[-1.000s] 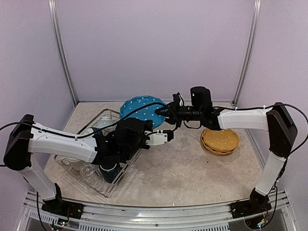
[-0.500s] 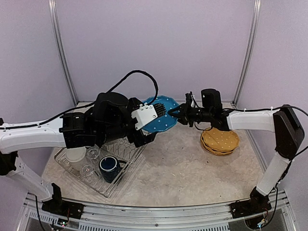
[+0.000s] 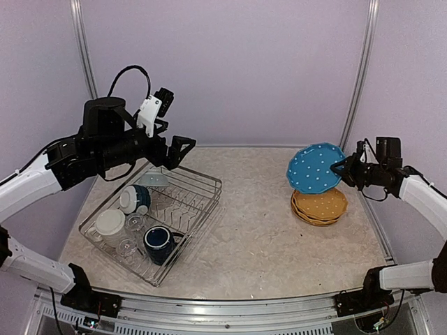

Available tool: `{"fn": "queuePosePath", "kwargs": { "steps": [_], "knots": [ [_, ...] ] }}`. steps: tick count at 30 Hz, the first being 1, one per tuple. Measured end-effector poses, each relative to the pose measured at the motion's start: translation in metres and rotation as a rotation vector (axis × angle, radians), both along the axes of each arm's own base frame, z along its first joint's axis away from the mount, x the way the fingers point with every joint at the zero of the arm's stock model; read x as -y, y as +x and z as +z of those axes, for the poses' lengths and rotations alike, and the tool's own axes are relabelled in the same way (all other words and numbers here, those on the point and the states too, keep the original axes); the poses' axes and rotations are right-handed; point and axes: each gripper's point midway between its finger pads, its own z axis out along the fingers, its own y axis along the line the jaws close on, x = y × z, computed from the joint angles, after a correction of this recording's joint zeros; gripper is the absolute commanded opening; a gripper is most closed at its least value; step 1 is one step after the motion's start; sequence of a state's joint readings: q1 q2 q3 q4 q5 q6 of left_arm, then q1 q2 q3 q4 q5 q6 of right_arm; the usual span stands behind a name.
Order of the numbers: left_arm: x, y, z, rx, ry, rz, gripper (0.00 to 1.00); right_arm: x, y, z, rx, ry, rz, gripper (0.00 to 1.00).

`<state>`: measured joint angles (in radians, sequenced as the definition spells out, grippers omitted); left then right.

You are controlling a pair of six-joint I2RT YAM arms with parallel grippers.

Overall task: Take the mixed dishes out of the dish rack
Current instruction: Place the plate with another plate.

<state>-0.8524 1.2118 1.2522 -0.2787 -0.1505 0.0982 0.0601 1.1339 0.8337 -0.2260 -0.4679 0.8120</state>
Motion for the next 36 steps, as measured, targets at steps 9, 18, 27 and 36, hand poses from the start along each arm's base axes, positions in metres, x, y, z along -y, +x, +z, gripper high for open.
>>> {"fn": "queuePosePath", "kwargs": {
  "steps": [9, 18, 27, 36],
  "knots": [
    [-0.001, 0.003, -0.008, -0.043, -0.010, 0.022, 0.99, 0.061, -0.021, -0.050, -0.192, -0.025, -0.045, 0.00],
    [0.002, 0.006, -0.020, -0.074, 0.022, 0.023, 0.99, 0.073, -0.020, -0.078, -0.260, 0.006, -0.031, 0.00],
    [0.004, 0.005, -0.020, -0.074, 0.027, 0.022, 0.99, 0.067, -0.014, -0.092, -0.251, 0.086, -0.013, 0.01],
    [0.005, 0.004, -0.023, -0.081, 0.039, 0.019, 0.99, 0.067, -0.012, -0.105, -0.257, 0.173, -0.083, 0.03]
  ]
}}
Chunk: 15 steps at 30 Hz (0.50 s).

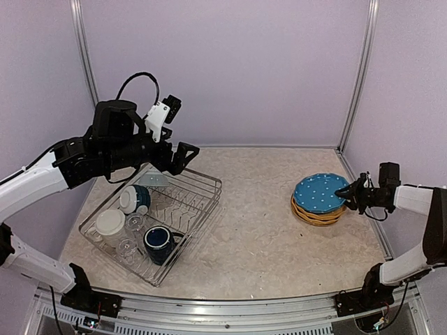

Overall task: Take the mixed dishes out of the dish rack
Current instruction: Place the plate with another plate.

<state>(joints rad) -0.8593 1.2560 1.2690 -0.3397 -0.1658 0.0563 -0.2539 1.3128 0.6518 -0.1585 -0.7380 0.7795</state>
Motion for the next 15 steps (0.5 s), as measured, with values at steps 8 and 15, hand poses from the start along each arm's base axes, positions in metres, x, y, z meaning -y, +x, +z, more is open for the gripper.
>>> {"fn": "queuePosePath", "kwargs": {
  "steps": [8, 15],
  "knots": [
    [0.000, -0.001, 0.003, 0.000, 0.001, -0.002, 0.99, 0.007, -0.003, -0.014, -0.031, 0.014, -0.088, 0.08],
    [0.002, -0.002, 0.004, -0.001, 0.001, -0.007, 0.99, 0.005, -0.005, -0.011, -0.019, 0.020, -0.100, 0.33]
  ]
}}
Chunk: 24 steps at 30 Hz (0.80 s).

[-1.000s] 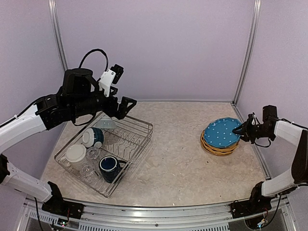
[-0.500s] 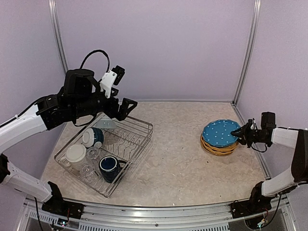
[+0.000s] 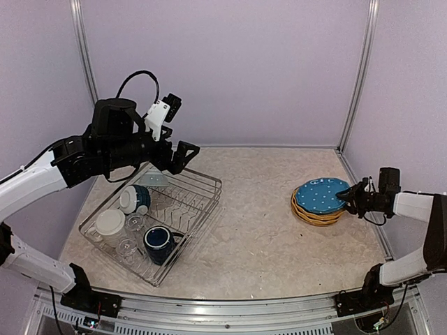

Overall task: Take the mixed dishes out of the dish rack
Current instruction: Place the plate with another plate.

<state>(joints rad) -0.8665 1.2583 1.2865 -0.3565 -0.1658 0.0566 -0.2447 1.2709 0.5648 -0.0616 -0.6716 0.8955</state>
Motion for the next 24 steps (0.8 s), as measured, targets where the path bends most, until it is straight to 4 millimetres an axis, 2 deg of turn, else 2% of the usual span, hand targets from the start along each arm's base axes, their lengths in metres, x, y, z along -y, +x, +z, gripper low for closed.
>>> {"fn": "queuePosePath", "kwargs": {
  "steps": [7, 18, 24],
  "knots": [
    [0.001, -0.002, 0.000, -0.002, 0.002, -0.006, 0.99, -0.003, -0.010, -0.002, -0.014, -0.067, 0.050, 0.54],
    [0.002, -0.004, 0.002, 0.002, 0.008, -0.008, 0.99, 0.006, -0.024, 0.013, -0.027, -0.239, 0.115, 0.73],
    [0.001, -0.004, 0.001, 0.007, 0.020, 0.000, 0.99, 0.009, -0.033, 0.009, -0.051, -0.288, 0.133, 0.82]
  ]
}}
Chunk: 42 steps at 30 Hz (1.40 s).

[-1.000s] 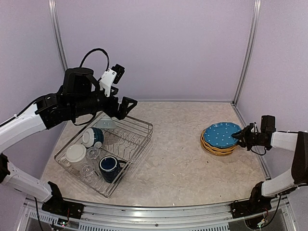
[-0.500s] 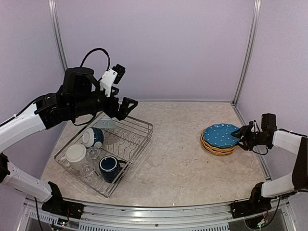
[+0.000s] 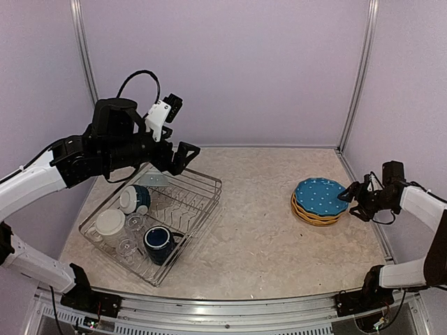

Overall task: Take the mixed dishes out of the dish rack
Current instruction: Place the plate with another plate, then grab the cup from the dish rack.

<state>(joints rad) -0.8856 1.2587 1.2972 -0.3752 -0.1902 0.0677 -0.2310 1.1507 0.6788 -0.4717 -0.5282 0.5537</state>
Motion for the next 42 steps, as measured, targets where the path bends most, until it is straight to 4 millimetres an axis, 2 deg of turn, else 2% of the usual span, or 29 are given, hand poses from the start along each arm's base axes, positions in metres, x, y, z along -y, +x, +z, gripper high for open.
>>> {"fn": "queuePosePath", "kwargs": {
  "steps": [7, 13, 18, 22, 25, 28, 36, 42],
  "knots": [
    [-0.005, 0.006, -0.002, -0.014, 0.000, 0.024, 0.99, 0.001, -0.007, 0.004, 0.013, -0.044, 0.024, 1.00],
    [-0.022, 0.032, -0.005, -0.063, -0.029, 0.103, 0.99, 0.005, -0.007, 0.022, 0.095, -0.105, 0.037, 1.00],
    [-0.036, 0.057, -0.018, -0.132, -0.032, 0.185, 0.99, 0.005, -0.003, 0.032, 0.136, -0.128, 0.053, 1.00],
    [-0.061, 0.079, -0.032, -0.240, -0.074, 0.278, 0.97, 0.006, 0.004, 0.045, 0.177, -0.153, 0.076, 1.00],
    [-0.081, 0.084, -0.046, -0.357, -0.133, 0.323, 0.95, 0.002, 0.007, 0.052, 0.204, -0.176, 0.109, 1.00],
    [-0.089, 0.073, -0.063, -0.494, -0.185, 0.330, 0.94, -0.006, 0.007, 0.054, 0.216, -0.191, 0.145, 1.00],
    [-0.076, -0.008, -0.125, -0.874, -0.167, 0.197, 0.96, -0.017, 0.008, 0.054, 0.228, -0.206, 0.205, 1.00],
    [-0.079, -0.043, -0.146, -0.986, -0.095, 0.147, 0.97, -0.017, 0.012, 0.061, 0.241, -0.213, 0.209, 1.00]
  ]
}}
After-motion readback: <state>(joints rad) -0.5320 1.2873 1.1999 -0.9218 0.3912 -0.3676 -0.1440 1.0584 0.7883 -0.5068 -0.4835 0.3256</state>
